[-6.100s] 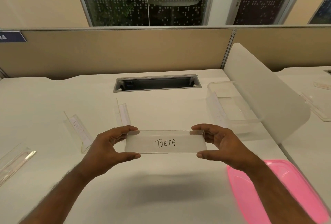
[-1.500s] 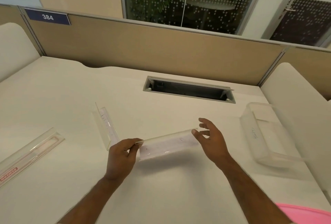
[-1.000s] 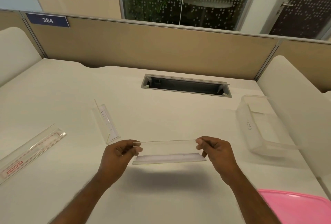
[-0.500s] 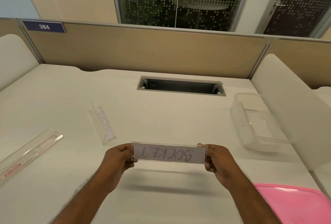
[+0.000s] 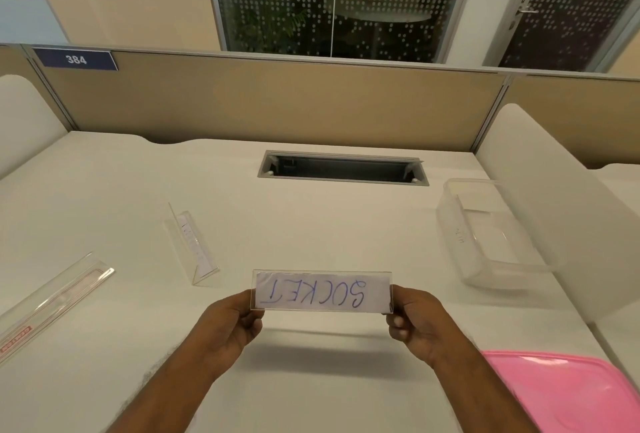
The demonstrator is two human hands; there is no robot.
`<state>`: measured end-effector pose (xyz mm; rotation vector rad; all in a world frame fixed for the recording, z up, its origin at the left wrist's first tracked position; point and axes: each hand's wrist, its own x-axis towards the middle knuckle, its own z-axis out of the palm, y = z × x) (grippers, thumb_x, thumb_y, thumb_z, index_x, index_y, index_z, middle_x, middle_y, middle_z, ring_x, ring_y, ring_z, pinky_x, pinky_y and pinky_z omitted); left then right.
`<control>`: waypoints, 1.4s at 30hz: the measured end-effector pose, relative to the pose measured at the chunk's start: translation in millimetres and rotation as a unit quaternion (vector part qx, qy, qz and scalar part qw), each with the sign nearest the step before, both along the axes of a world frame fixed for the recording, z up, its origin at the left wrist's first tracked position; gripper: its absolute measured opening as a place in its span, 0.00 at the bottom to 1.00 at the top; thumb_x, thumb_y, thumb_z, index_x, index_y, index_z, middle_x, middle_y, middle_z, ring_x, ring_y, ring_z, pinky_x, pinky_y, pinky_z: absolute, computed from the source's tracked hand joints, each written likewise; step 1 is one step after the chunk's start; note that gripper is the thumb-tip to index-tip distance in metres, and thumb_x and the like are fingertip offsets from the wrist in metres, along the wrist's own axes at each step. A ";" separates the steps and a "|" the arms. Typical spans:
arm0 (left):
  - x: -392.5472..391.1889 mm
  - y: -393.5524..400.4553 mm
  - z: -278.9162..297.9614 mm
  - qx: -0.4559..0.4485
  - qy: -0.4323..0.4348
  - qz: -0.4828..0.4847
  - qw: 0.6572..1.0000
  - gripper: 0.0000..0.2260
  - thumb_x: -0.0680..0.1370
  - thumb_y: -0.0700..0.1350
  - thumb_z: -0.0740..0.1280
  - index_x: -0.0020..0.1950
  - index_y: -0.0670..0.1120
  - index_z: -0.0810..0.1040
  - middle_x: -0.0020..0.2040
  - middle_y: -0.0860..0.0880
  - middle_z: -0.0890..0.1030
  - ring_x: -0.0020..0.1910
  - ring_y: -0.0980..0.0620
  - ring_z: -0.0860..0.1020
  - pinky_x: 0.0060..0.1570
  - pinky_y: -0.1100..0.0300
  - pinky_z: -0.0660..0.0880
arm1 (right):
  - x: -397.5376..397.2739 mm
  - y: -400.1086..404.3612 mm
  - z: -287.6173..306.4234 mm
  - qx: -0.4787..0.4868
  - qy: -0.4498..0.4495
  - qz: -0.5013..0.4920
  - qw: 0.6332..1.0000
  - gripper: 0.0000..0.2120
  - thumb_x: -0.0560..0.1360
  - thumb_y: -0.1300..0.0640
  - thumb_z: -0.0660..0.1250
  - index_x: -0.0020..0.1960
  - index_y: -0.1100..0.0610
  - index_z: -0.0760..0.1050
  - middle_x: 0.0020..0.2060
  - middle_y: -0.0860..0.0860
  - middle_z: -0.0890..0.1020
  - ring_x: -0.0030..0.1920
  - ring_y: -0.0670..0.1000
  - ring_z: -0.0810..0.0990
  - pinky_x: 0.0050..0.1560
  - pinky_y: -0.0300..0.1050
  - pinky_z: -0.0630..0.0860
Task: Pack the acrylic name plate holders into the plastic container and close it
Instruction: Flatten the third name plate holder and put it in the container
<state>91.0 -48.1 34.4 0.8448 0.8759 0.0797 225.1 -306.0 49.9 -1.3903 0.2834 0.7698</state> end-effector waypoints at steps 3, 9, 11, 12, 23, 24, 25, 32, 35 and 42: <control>1.0 1.2 -3.9 -0.014 -0.006 0.011 1.000 0.06 0.74 0.35 0.69 0.48 0.37 0.85 0.32 0.45 0.81 0.25 0.54 0.75 0.26 0.63 0.77 | -1.5 1.7 -0.3 0.005 0.000 -0.004 1.000 0.11 0.73 0.65 0.64 0.43 0.65 0.85 0.28 0.54 0.76 0.22 0.47 0.62 0.20 0.37 0.58; 5.1 6.4 -5.8 -0.073 -0.074 0.046 0.994 0.15 0.78 0.49 0.67 0.55 0.38 0.80 0.46 0.40 0.86 0.43 0.46 0.84 0.43 0.54 0.83 | -3.8 7.6 -7.4 0.030 -0.005 -0.070 0.997 0.09 0.74 0.65 0.66 0.49 0.70 0.81 0.30 0.57 0.75 0.23 0.48 0.68 0.21 0.39 0.64; 6.7 2.4 -4.2 -0.056 -0.068 0.051 0.995 0.19 0.78 0.51 0.67 0.58 0.36 0.78 0.51 0.38 0.85 0.49 0.43 0.83 0.49 0.52 0.80 | -5.4 10.9 -9.8 0.040 -0.005 -0.091 0.995 0.07 0.74 0.65 0.66 0.47 0.69 0.80 0.28 0.57 0.77 0.23 0.49 0.71 0.21 0.40 0.67; 7.8 -2.7 -3.0 -0.040 -0.060 0.045 0.996 0.20 0.78 0.52 0.68 0.59 0.36 0.78 0.52 0.38 0.85 0.50 0.42 0.83 0.50 0.51 0.78 | -7.3 12.5 -10.8 0.049 -0.004 -0.095 0.994 0.06 0.74 0.66 0.66 0.46 0.69 0.80 0.28 0.58 0.78 0.23 0.49 0.72 0.21 0.40 0.68; 27.2 -75.2 37.5 0.228 -0.033 -0.143 0.962 0.28 0.61 0.65 0.75 0.53 0.48 0.83 0.48 0.51 0.87 0.46 0.53 0.85 0.45 0.62 0.81 | -36.6 37.0 -21.4 0.058 -0.020 0.006 0.998 0.07 0.76 0.58 0.69 0.49 0.61 0.81 0.44 0.57 0.87 0.35 0.49 0.79 0.34 0.42 0.70; 28.8 -77.5 36.8 0.246 -0.023 -0.131 0.960 0.27 0.63 0.63 0.76 0.54 0.47 0.82 0.47 0.51 0.87 0.44 0.54 0.85 0.44 0.62 0.81 | -38.0 37.9 -21.4 0.054 -0.022 0.013 0.998 0.07 0.76 0.58 0.69 0.50 0.61 0.81 0.44 0.57 0.87 0.37 0.49 0.80 0.36 0.43 0.71; 29.6 -78.7 35.4 0.260 -0.016 -0.121 0.958 0.24 0.64 0.60 0.77 0.53 0.48 0.82 0.46 0.52 0.87 0.43 0.55 0.85 0.42 0.63 0.81 | -39.2 38.1 -21.1 0.048 -0.026 0.020 0.998 0.07 0.76 0.57 0.68 0.50 0.60 0.81 0.45 0.56 0.87 0.39 0.50 0.80 0.37 0.44 0.71; 30.3 -71.5 25.7 0.275 -0.038 -0.120 0.953 0.10 0.67 0.50 0.79 0.46 0.52 0.84 0.40 0.61 0.86 0.40 0.61 0.84 0.35 0.69 0.78 | -44.3 38.1 -16.1 0.010 -0.052 0.079 0.996 0.09 0.76 0.54 0.69 0.52 0.57 0.82 0.46 0.52 0.87 0.43 0.51 0.82 0.42 0.46 0.71; 27.3 -62.7 25.6 0.318 -0.038 -0.130 0.938 0.10 0.65 0.48 0.81 0.41 0.55 0.83 0.41 0.61 0.86 0.40 0.60 0.84 0.35 0.70 0.77 | -43.2 35.8 -13.9 -0.034 -0.088 0.103 0.990 0.08 0.74 0.53 0.70 0.50 0.54 0.83 0.46 0.49 0.87 0.43 0.49 0.84 0.43 0.44 0.73; 19.4 -29.3 30.8 0.486 0.006 -0.137 0.863 0.22 0.58 0.50 0.83 0.47 0.62 0.78 0.43 0.58 0.84 0.38 0.57 0.83 0.35 0.66 0.78 | -26.6 22.7 -5.7 -0.075 -0.190 0.050 0.978 0.08 0.72 0.60 0.73 0.50 0.53 0.81 0.43 0.53 0.86 0.39 0.47 0.82 0.36 0.38 0.75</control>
